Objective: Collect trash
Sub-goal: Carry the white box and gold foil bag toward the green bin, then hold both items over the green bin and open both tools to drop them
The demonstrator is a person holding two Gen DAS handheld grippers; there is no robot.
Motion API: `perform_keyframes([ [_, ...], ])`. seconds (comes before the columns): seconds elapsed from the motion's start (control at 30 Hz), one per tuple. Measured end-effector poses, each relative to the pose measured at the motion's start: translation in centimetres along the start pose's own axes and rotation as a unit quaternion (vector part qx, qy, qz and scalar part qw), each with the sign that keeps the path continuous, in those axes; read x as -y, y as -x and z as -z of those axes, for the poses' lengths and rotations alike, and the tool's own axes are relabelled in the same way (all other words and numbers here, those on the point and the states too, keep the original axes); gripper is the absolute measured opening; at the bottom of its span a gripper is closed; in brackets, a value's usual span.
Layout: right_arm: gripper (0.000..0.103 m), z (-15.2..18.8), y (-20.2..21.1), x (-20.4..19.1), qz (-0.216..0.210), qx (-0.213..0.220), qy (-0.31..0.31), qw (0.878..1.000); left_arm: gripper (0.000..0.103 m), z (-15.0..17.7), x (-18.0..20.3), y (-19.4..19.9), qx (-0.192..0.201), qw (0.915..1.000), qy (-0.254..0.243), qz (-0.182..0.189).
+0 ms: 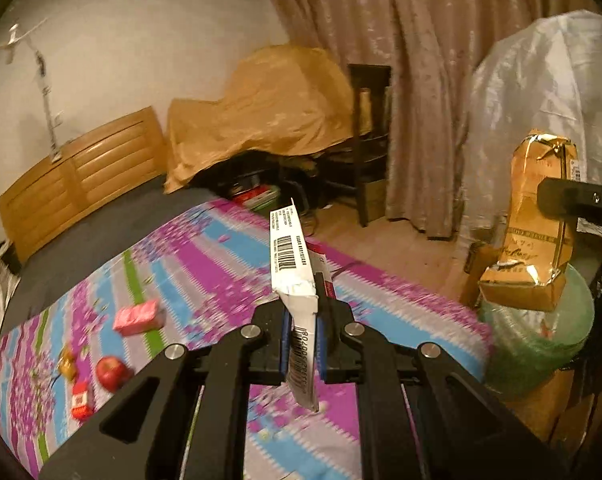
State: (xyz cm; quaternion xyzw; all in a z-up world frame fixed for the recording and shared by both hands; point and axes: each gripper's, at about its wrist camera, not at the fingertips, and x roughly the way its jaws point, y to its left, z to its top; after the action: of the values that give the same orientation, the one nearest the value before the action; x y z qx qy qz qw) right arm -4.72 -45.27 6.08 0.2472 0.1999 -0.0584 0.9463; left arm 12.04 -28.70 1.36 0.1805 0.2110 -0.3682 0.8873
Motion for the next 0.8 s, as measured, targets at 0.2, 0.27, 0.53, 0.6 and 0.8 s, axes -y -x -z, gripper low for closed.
perform_keyframes([
  [0.2,0.014,-1.1,4.2,5.9,0.054,0.026,-0.018,0.998,0.008,-2.2,5.6,-1.7,0.009,0.9987,-0.036,0.037],
  [0.27,0.014,-1.3,5.5,7.8,0.076,0.032,-0.021,0.996,0.008,-2.8,7.6,-2.3,0.01,0.9975,-0.049,0.05],
  [0.53,0.014,-1.3,9.8,13.2,0.155,0.031,-0.024,0.987,0.008,-4.3,15.1,-4.2,0.011,0.9909,-0.092,0.098],
  [0.6,0.014,-1.3,11.0,14.9,0.178,0.031,-0.025,0.983,0.008,-4.6,16.7,-4.7,0.011,0.9889,-0.102,0.107],
  [0.8,0.014,-0.4,13.5,18.8,0.233,0.03,-0.036,0.971,0.008,-5.1,22.2,-6.1,0.003,0.981,-0.135,0.139],
])
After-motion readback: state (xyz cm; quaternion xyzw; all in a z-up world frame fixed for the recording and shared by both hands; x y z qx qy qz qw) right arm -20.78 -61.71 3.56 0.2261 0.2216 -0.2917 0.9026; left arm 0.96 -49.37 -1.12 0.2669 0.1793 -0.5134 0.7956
